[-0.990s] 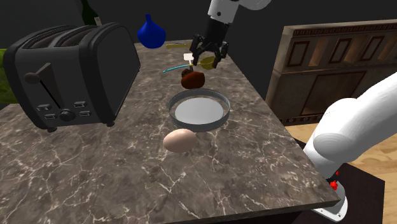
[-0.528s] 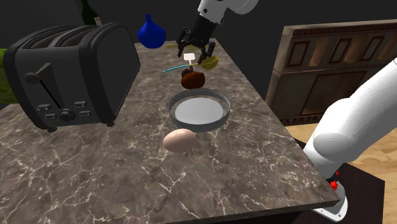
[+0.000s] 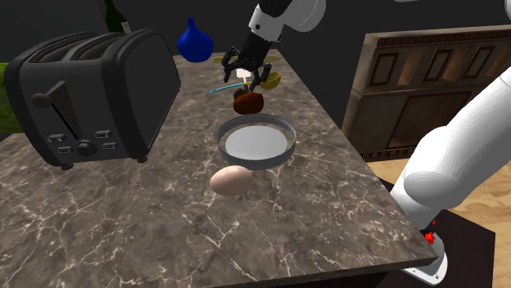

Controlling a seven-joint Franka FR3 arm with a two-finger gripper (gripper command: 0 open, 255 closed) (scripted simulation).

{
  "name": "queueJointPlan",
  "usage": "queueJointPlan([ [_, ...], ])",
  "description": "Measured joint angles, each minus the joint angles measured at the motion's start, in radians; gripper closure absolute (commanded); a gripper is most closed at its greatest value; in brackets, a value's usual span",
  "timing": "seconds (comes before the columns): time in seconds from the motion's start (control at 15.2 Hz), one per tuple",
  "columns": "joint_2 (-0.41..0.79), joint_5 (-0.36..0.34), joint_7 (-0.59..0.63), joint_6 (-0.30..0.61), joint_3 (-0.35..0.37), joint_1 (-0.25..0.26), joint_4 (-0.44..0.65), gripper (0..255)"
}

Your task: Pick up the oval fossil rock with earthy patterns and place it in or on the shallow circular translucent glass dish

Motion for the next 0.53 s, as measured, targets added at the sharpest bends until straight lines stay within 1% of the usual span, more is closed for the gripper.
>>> queueJointPlan([
  [0.26, 0.002, 0.0, 0.0, 0.002, 0.0, 0.0, 0.0, 0],
  [0.33, 0.002, 0.0, 0.0, 0.002, 0.0, 0.0, 0.0, 255],
  [0.53, 0.002, 0.0, 0.0, 0.002, 0.0, 0.0, 0.0, 255],
])
